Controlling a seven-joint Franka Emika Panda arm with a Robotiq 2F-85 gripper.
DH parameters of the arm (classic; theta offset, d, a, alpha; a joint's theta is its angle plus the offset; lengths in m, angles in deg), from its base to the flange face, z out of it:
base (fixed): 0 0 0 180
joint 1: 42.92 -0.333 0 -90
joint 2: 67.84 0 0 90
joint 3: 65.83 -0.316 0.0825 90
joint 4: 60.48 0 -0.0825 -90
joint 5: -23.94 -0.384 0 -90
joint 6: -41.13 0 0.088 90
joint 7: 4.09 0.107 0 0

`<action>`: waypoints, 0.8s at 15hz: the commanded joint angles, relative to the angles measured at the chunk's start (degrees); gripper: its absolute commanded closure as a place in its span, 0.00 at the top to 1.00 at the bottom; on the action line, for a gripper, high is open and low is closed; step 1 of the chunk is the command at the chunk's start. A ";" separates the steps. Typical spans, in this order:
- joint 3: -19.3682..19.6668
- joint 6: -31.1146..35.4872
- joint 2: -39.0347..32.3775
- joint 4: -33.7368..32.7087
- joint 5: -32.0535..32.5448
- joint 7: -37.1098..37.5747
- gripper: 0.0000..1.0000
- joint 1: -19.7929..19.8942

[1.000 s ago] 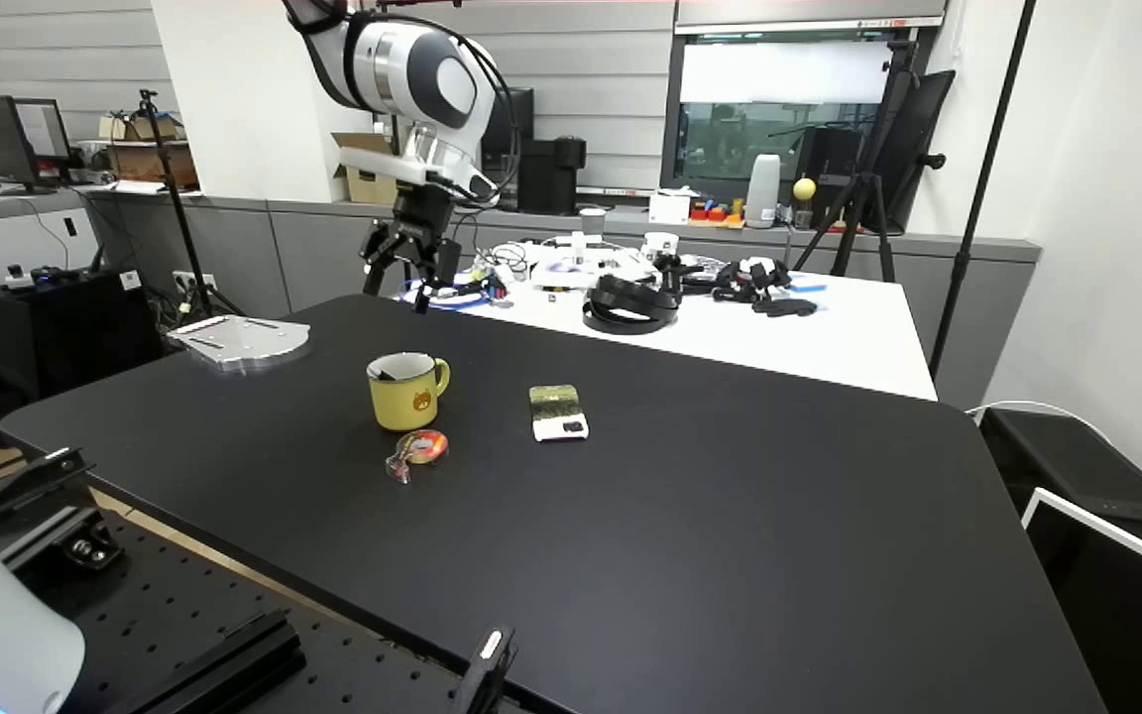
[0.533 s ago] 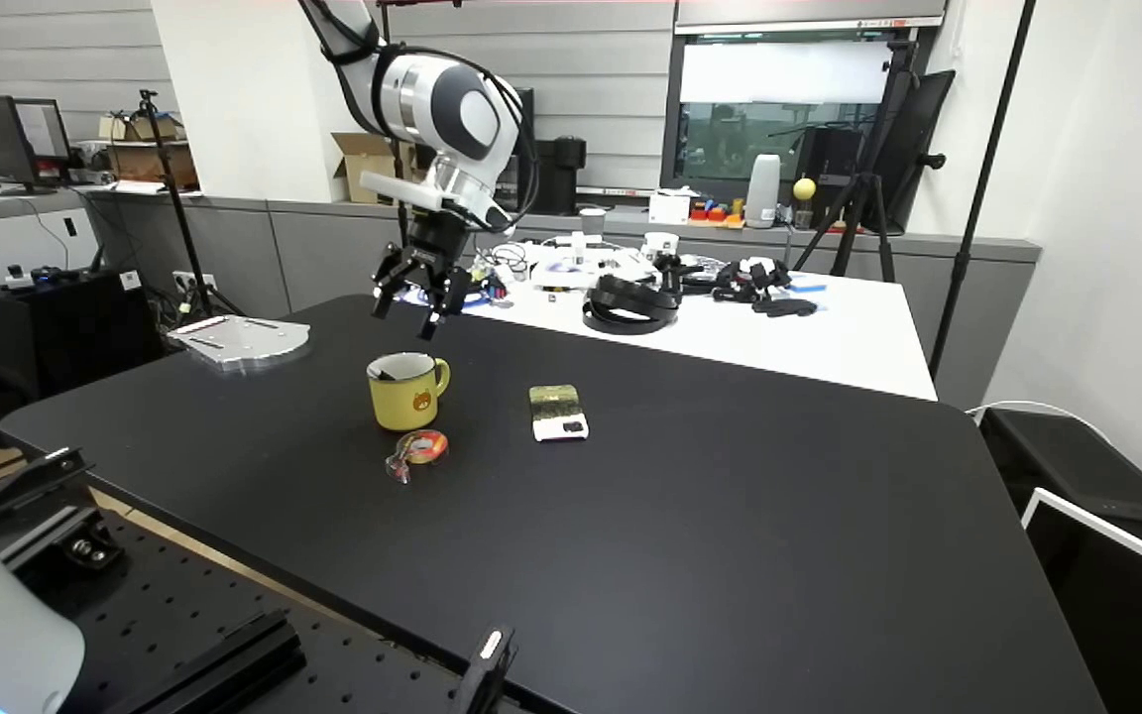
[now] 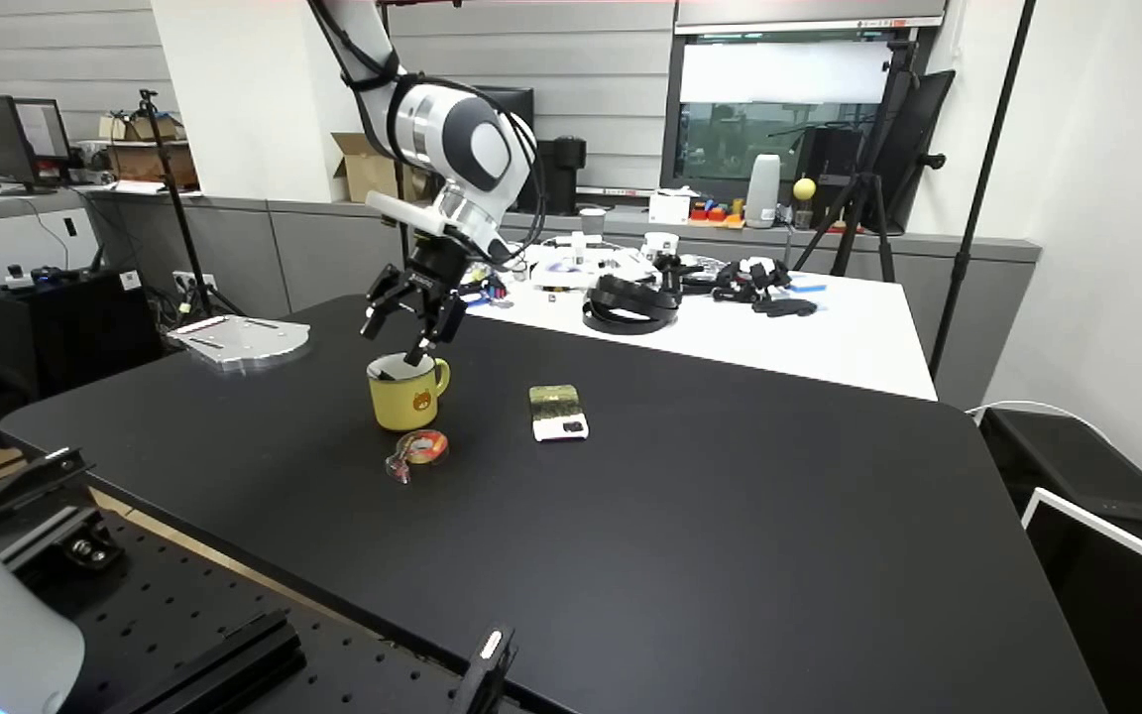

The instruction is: Take the pen out of the cup and put it on the table

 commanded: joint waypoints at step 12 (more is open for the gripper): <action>0.28 -0.48 -2.38 -0.42 -2.35 -1.28 0.67 0.23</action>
